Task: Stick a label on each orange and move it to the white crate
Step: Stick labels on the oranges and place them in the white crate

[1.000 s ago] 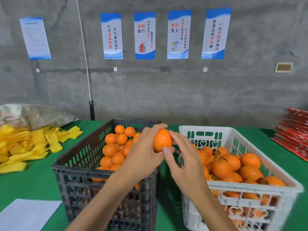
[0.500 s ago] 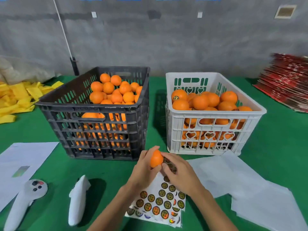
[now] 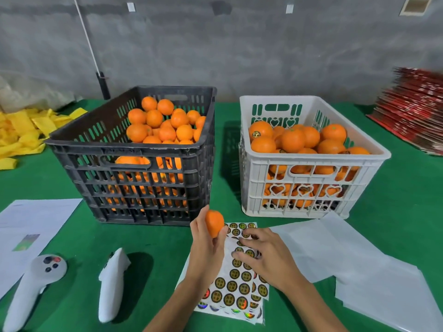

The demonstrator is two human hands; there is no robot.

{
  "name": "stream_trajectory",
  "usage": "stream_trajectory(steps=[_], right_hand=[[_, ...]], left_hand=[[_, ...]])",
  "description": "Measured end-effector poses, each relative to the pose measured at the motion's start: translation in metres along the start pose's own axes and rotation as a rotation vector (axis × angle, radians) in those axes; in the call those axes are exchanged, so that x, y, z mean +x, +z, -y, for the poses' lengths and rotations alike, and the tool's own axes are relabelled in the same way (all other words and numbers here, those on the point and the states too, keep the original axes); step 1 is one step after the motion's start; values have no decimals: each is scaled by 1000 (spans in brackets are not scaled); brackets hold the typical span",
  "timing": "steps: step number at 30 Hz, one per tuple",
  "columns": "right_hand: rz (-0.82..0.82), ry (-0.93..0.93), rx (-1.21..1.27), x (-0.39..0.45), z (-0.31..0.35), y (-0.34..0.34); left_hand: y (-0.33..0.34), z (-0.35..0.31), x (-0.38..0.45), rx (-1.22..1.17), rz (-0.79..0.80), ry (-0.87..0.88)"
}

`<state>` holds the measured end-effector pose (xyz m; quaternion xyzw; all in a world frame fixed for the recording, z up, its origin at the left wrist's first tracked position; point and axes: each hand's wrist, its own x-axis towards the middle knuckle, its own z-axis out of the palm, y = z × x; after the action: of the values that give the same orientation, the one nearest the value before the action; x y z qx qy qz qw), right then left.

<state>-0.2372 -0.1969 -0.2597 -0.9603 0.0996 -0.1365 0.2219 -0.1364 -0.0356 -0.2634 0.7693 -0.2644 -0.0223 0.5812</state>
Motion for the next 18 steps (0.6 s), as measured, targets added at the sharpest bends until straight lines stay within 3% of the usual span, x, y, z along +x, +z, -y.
stream_trajectory(steps=[5,8,13,16,18], right_hand=[[-142,24,172,2,5,8],[-146,181,371,6,6,12],[-127,315,452,14,12,4],[-347,354,494,28,25,-15],[-496,253,382,42,43,-30]], left_hand=[[1,-1,0,2,-4,4],[0,-3,0,1,-2,-2],[1,-2,1,56,27,19],[-1,-5,6,56,76,14],[-2,-14,12,26,104,7]])
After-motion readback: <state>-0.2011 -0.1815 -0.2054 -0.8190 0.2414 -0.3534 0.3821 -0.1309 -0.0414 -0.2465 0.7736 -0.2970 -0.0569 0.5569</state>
